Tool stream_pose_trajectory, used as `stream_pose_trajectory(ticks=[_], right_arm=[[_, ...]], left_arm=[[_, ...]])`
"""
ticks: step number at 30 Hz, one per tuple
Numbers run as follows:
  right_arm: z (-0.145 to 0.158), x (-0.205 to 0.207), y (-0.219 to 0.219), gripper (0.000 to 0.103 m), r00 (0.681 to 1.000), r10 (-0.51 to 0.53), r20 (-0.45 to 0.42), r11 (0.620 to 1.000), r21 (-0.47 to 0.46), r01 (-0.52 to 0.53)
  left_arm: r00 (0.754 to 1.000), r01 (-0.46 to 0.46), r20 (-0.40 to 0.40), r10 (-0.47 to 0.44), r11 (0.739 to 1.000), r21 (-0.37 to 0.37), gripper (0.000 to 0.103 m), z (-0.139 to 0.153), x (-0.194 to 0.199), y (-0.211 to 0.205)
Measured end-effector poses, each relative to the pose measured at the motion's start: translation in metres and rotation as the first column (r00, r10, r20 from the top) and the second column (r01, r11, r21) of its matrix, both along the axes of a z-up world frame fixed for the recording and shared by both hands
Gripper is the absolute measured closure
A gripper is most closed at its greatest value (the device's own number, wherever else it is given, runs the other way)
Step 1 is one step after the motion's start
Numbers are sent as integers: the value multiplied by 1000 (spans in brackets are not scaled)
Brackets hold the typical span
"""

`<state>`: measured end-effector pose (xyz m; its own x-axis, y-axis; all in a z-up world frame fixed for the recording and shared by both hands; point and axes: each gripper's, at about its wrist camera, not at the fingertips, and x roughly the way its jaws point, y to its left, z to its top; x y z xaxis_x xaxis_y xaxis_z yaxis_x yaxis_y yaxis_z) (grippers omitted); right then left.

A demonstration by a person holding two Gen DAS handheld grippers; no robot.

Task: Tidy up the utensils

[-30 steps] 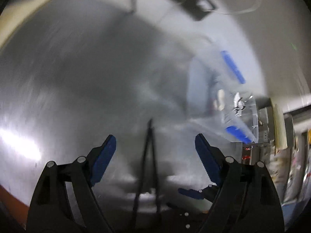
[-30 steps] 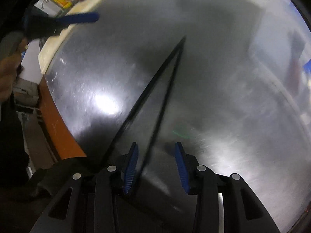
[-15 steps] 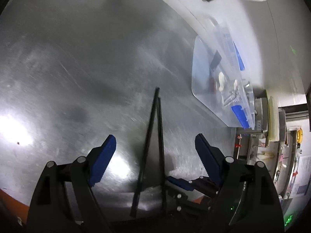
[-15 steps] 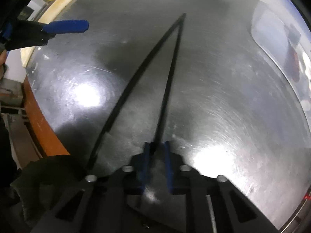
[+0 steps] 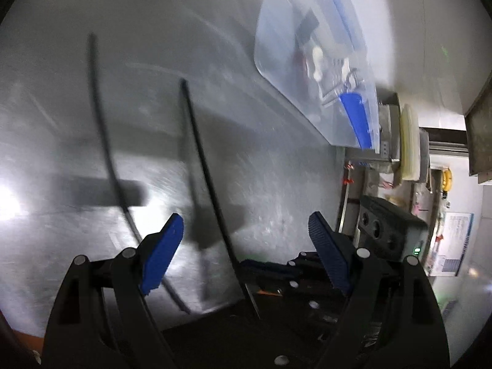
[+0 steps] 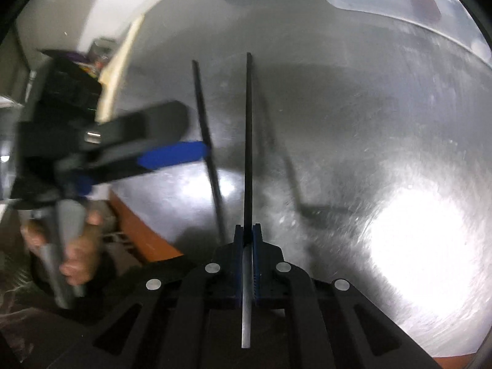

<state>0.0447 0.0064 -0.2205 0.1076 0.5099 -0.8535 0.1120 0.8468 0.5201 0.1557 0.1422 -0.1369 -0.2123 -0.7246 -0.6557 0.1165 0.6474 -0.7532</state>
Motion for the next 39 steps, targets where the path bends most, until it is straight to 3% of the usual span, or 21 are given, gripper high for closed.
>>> stream_pose_trajectory(ticks=[5,7,9,12,15,18,20,23,26,29,35,39], right_arm=[[8,-9,-11,96,1000,-19,-2,997,74,19],[8,-11,-12,96,1000,-19,0,997,78,19],[6,-11,-13,96,1000,-16,-3,996,89,16],[3,-7,-15,96,1000,-7,-13,995,103,8],[1,-2,-15,96,1000,6,-27,994,113,-2],[5,1,-14,96,1000,15,-21,992,123,-12],[9,2,-15,96,1000,24,-2,992,125,-23],[34,3,-12,96,995,56,87,989,131,-67],[59,3,-18,96,981,62,183,989,124,-85],[101,9,-39,96,953,26,301,992,107,-61],[182,43,-116,96,874,-65,482,996,-23,87],[207,90,-187,96,853,-168,494,969,-77,236]], left_arm=[[997,0,-74,2,1000,15,24,-16,-8,-16],[996,-34,-87,37,999,31,34,-21,-10,-15],[994,-43,-97,48,998,50,56,-26,-12,-15],[992,-52,-107,60,996,74,80,-34,-15,-13],[990,-68,-113,79,993,93,96,-40,-19,-10],[992,-84,-92,91,993,86,96,-34,-20,-6],[995,-88,-48,91,994,65,96,-22,-21,-5],[993,-65,102,61,997,35,96,24,-24,-9],[957,11,288,-7,1000,-12,96,85,-24,-27],[916,67,399,-43,997,-46,96,128,-9,-51],[851,157,520,-72,980,-120,96,201,65,-127],[865,233,476,-157,967,-103,96,216,132,-213]])
